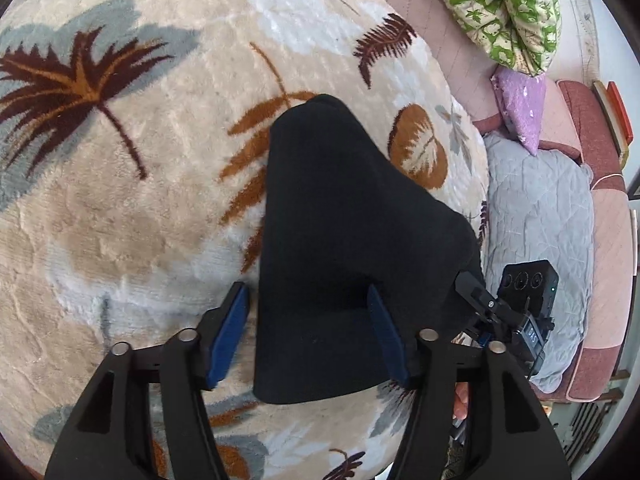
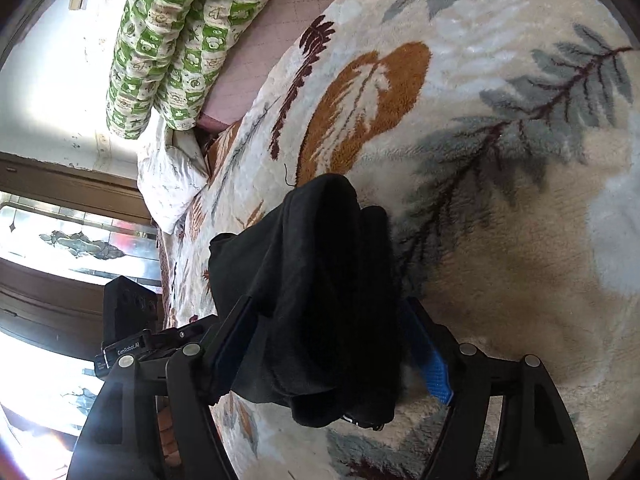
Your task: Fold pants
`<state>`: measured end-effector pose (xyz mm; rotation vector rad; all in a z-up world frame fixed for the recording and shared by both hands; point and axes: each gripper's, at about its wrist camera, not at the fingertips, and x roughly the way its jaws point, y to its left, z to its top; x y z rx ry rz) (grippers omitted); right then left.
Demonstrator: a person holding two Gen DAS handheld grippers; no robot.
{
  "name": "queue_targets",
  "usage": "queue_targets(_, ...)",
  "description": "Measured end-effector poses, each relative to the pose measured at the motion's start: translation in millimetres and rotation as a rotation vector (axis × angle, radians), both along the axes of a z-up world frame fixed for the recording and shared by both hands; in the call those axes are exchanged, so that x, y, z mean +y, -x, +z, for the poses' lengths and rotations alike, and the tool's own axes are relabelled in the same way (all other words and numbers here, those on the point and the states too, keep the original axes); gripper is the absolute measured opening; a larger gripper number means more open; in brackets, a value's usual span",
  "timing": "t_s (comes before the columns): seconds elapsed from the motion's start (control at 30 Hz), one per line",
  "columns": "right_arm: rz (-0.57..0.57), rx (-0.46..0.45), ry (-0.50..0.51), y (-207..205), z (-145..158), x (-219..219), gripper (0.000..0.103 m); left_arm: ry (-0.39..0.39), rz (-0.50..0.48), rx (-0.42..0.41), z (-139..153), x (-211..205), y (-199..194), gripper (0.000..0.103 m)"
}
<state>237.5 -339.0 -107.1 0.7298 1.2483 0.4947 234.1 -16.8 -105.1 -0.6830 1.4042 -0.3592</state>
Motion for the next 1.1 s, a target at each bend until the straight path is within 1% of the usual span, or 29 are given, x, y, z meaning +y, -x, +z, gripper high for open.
queue_targets(0.03,0.008,0.001,-0.002,-1,-1,2,0.078,0.015,0.003,-0.004,0,-1,0,0.077)
queue_targets(0.1,0.012,-0.007,-0.012,-3,-2,3,0.080,0.034,-0.021,-0.013,1,-12,-1,0.077)
queue_targets(0.17,0.019,-0.007,-0.019,-3,-3,4,0.081,0.011,-0.047,-0.042,5,-20,1,0.078)
queue_targets(0.2,0.029,-0.011,-0.013,-3,-2,5,0.081,0.011,-0.046,-0.056,7,-21,2,0.074)
queue_targets(0.23,0.038,-0.015,-0.008,-3,-1,6,0.081,0.024,-0.040,-0.070,8,-20,4,0.057)
queue_targets(0.27,0.043,-0.022,0.008,-2,-1,6,0.074,0.041,-0.035,-0.077,8,-20,6,0.050)
queue_targets(0.3,0.042,-0.024,0.035,-1,0,6,0.069,0.060,-0.024,-0.083,9,-19,9,0.041)
queue_targets(0.33,0.038,-0.024,0.049,0,0,5,0.055,0.053,-0.018,-0.090,9,-18,11,0.031)
queue_targets(0.37,0.030,-0.022,0.048,2,-2,3,0.046,0.033,-0.019,-0.099,12,-18,13,0.029)
queue_targets(0.43,0.006,-0.036,0.040,8,-2,-2,0.039,-0.010,-0.026,-0.121,19,-20,19,0.024)
queue_targets(0.47,-0.008,-0.045,0.037,13,-2,-4,0.038,-0.047,-0.026,-0.137,24,-22,22,0.024)
queue_targets(0.57,-0.045,-0.074,0.020,27,2,-4,0.035,-0.117,-0.024,-0.185,40,-23,34,0.024)
queue_targets(0.67,-0.076,-0.087,-0.008,41,7,-2,0.034,-0.168,-0.033,-0.237,53,-21,49,0.024)
queue_targets(0.83,-0.097,-0.091,-0.036,64,16,11,0.034,-0.215,-0.034,-0.284,68,-2,73,0.024)
queue_targets(0.93,-0.086,-0.097,-0.046,72,22,26,0.034,-0.228,-0.013,-0.305,77,20,85,0.024)
queue_targets(1.1,-0.045,-0.106,-0.057,75,35,66,0.034,-0.243,0.039,-0.315,89,66,102,0.024)
